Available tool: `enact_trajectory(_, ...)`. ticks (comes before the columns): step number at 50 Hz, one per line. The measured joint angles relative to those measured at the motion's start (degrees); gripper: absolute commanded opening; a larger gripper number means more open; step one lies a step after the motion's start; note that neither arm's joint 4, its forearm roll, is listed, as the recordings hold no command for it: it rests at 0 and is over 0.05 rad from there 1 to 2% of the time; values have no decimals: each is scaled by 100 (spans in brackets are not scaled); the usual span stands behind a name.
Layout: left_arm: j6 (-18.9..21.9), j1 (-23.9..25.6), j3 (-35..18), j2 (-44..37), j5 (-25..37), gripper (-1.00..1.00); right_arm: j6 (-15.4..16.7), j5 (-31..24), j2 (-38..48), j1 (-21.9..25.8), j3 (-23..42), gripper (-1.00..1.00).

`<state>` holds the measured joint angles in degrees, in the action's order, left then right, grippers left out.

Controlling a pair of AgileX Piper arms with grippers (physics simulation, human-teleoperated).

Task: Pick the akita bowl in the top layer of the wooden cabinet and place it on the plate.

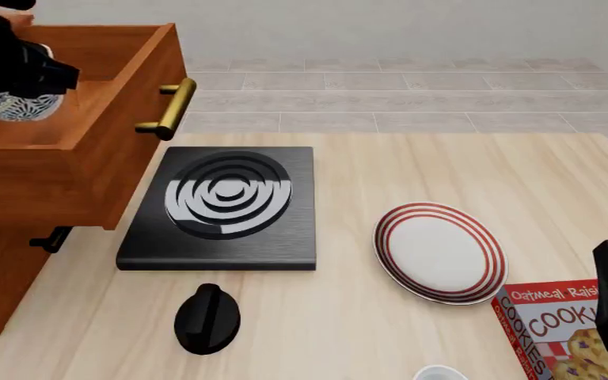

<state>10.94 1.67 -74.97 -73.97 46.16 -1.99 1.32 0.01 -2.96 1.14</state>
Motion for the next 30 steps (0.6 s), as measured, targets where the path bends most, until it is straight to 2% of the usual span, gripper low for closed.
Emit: enact_trajectory(30,116,315,-1006,88,386,-100,41,15,0,19,1,100)
